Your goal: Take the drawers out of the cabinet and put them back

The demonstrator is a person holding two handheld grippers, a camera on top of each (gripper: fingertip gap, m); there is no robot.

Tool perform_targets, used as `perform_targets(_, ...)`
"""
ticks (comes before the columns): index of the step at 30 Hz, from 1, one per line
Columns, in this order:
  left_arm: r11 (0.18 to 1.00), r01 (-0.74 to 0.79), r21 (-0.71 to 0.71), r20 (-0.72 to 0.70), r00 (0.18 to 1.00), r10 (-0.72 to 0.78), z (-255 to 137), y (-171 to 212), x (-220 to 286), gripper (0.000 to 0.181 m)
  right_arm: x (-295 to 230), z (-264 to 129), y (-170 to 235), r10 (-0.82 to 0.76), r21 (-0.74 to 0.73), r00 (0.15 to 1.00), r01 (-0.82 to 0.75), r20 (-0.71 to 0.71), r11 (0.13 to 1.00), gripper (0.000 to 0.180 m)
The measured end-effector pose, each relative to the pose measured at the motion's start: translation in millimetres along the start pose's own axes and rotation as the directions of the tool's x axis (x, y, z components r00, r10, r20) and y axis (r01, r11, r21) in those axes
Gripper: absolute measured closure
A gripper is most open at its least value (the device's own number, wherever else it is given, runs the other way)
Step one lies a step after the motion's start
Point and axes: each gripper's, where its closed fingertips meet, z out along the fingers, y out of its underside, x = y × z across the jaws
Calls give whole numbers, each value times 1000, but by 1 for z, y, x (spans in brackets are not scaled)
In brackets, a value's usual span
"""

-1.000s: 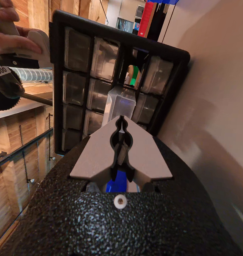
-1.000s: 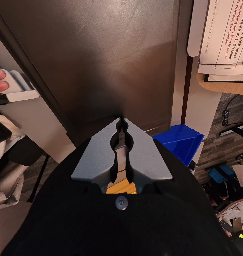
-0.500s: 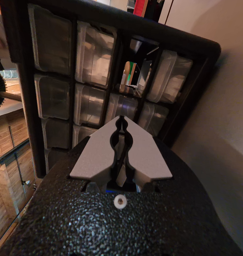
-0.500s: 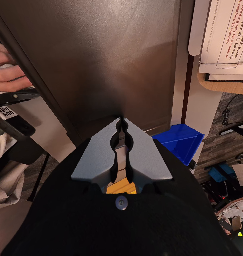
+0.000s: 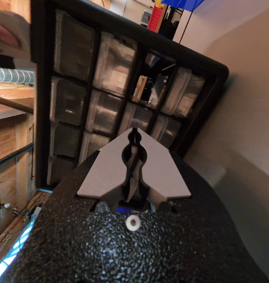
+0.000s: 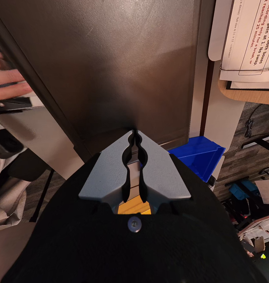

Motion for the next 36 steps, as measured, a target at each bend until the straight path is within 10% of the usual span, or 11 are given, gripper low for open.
perform_targets(6,970,234,67,96,966,-239,-39,30,-68,181,0,0,0,-1,17,1000,1,10,1000,180)
perform_targets(12,796,604,46,-158,791,-591,-49,114,-144,181,0,0,0,-6,8,1000,6,9,1000,180)
perform_targets(21,773,462,-436,-299,735,-608,12,269,-171,160,0,0,0,-23,-10,1000,23,0,1000,180)
perform_targets(30,270,473,-839,-109,341,-934,123,319,-125,138,0,0,0,-37,49,999,35,36,998,180)
perform_targets(36,48,370,-928,63,280,-958,184,350,-95,130,0,0,0,-80,34,997,80,-1,996,180)
